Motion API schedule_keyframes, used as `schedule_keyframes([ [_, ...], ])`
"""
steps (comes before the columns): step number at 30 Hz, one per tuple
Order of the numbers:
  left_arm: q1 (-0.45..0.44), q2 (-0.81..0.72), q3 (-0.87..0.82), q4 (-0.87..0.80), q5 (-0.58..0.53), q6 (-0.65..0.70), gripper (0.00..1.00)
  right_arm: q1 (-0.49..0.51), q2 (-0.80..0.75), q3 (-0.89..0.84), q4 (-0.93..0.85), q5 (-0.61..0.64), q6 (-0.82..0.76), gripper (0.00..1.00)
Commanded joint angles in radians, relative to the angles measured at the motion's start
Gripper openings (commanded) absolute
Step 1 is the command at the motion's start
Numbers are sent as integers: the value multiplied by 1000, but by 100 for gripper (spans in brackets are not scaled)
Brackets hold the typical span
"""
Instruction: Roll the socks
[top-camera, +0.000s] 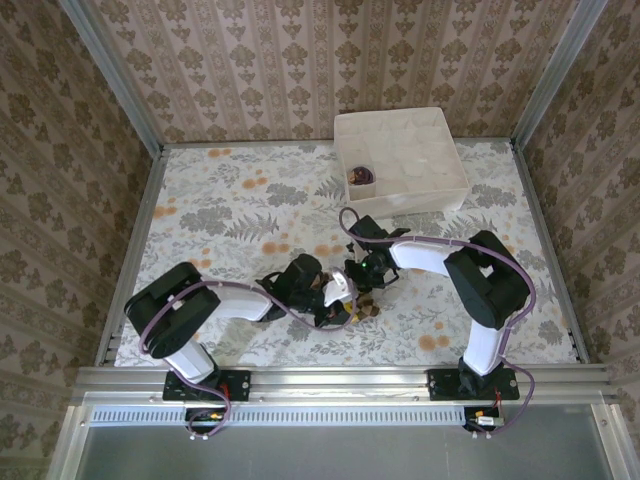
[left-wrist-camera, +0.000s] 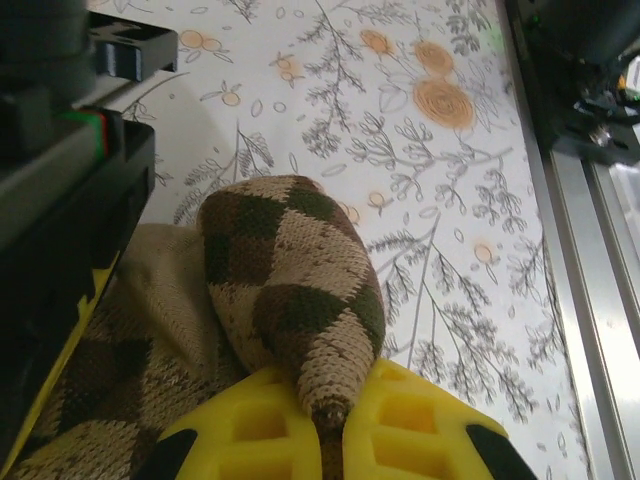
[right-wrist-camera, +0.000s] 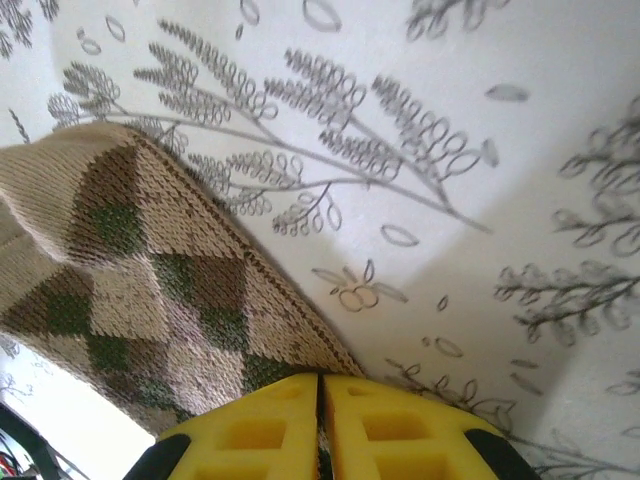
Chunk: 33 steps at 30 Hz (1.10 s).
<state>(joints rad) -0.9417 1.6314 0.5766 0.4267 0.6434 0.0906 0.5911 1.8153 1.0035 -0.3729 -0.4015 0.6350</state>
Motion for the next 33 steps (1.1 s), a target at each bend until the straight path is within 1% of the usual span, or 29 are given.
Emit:
schedule_keyframes([
  [1,-3,36,47,-59,28,-109,0,-42,22,-74,35,159,36,12],
  [4,-11,60,83,-96,7,-198,0,-48,-29,-118,82,170,54,12],
  [6,-21,77,79,-74,6,-255,0,-48,-71,-154,128,175,64,12],
  [7,-26,87,76,-66,-29,-286,0,-48,-102,-178,161,176,72,12],
  [10,-30,115,69,-46,-55,-343,0,-48,-198,-224,209,186,79,15],
  [12,-25,128,68,-37,-74,-372,0,-48,-269,-237,202,202,66,20],
  [16,1,171,93,-31,-83,-422,0,-56,-410,-260,155,214,24,36],
  [17,9,186,103,-32,-77,-429,0,-59,-451,-269,140,214,18,39],
  [22,52,256,137,-21,-53,-492,0,-76,-576,-346,79,220,24,46],
  [25,65,269,138,-12,-54,-511,0,-91,-617,-417,74,234,49,48],
  [27,71,274,144,-20,-56,-518,0,-101,-624,-457,97,220,64,50],
  [30,81,287,152,-26,-47,-533,0,-103,-596,-482,132,193,66,51],
  [33,90,301,157,-29,-36,-548,0,-103,-552,-460,139,180,54,51],
])
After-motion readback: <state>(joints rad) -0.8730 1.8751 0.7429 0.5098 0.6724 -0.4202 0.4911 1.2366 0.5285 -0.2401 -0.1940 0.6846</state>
